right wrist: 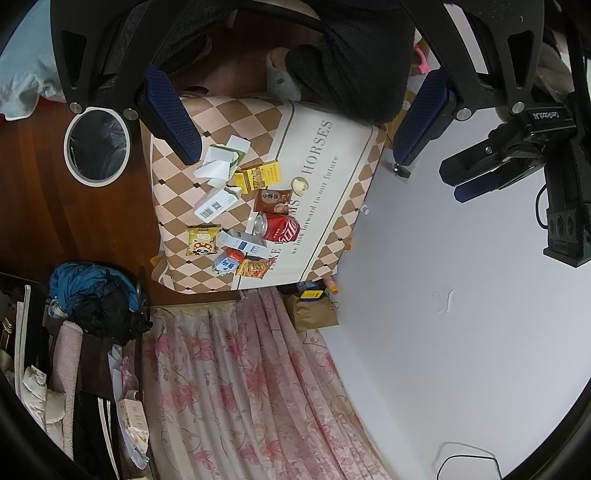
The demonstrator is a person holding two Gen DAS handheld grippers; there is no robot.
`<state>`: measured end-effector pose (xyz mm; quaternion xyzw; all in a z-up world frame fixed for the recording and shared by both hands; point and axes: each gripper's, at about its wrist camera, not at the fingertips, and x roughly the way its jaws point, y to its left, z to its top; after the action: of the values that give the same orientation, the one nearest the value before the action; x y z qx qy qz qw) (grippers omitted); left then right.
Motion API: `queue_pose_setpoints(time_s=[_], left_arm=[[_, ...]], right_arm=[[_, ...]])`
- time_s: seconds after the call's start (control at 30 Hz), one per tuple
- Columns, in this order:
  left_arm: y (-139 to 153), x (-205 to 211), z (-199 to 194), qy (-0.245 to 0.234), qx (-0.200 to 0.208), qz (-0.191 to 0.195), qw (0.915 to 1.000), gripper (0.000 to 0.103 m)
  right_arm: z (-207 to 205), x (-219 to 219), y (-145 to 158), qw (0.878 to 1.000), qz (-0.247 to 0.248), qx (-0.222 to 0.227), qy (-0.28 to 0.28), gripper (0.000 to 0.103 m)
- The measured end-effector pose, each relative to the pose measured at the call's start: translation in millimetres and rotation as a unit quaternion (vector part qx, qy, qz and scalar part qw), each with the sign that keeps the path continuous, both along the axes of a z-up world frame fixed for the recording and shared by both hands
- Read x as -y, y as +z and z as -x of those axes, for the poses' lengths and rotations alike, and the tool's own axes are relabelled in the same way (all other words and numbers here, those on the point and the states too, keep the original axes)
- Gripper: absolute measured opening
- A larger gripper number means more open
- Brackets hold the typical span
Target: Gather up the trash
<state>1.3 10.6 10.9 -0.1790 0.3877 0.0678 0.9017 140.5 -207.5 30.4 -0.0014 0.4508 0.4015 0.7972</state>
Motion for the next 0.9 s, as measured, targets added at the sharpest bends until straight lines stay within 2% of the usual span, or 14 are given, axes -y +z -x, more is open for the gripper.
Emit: queue_pose_setpoints(time_s=[0.9], left_arm=[[1.7,-3.5,0.5,0.0,0.002,0.002,1.0,0.103]], right_arm=[[0.0,-3.5,0.3,1.0,0.0,0.002,0.003,0.103]])
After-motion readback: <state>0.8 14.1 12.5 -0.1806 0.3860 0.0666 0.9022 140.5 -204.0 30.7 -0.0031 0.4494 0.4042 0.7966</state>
